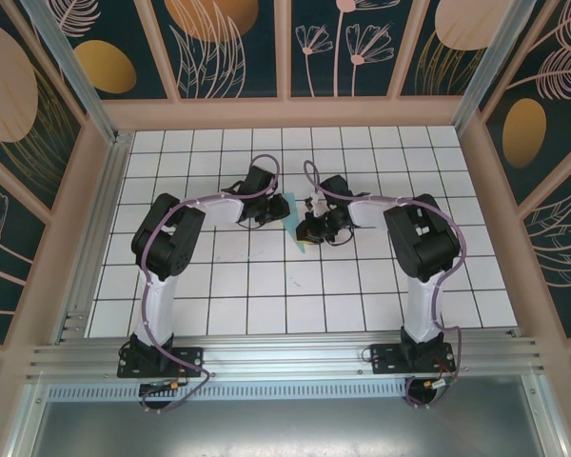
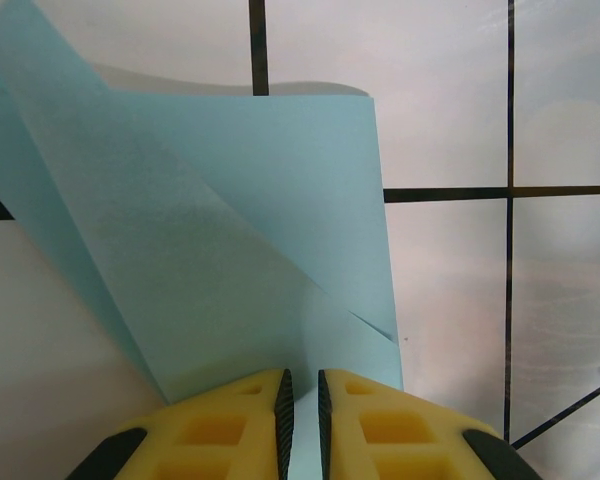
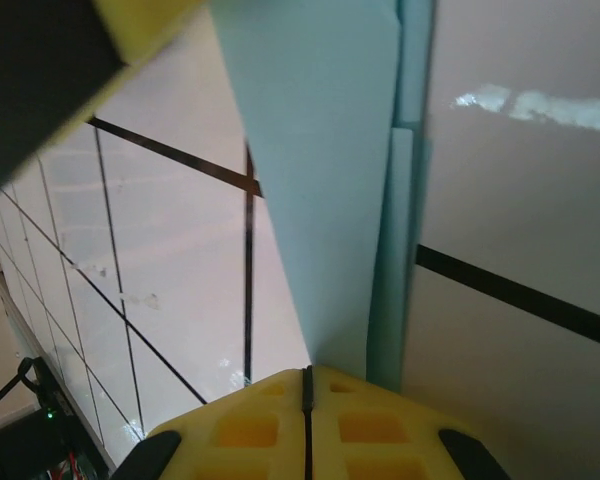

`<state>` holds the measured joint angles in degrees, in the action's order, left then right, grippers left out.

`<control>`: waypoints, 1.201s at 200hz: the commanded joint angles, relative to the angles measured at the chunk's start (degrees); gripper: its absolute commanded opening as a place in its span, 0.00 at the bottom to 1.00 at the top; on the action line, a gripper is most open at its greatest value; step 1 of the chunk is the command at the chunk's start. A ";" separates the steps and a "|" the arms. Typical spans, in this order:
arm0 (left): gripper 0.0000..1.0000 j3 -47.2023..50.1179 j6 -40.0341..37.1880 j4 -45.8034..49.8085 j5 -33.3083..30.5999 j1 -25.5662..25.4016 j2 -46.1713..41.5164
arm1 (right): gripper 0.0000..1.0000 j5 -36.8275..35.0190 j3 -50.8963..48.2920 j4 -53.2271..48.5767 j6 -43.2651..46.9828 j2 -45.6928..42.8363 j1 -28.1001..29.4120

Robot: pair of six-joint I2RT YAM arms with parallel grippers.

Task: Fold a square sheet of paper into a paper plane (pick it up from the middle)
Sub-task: Fold the wing for the fifth time at the center of the table.

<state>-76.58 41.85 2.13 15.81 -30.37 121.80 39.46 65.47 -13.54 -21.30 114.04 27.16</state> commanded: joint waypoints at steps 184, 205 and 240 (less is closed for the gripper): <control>0.20 -25.65 -12.97 18.49 -12.09 9.00 12.66 | 0.08 -8.04 -2.55 -9.28 2.40 2.89 0.00; 0.20 -25.13 -12.70 17.72 -9.71 9.01 8.59 | 0.08 -6.29 -1.99 -8.31 2.31 1.58 0.17; 0.22 -11.02 -7.93 6.40 -3.32 8.74 -4.81 | 0.11 0.21 -1.61 -2.60 1.77 -3.90 0.45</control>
<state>-94.59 31.42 14.90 8.32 -21.63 127.50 38.81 65.06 -14.20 -19.90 113.73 27.27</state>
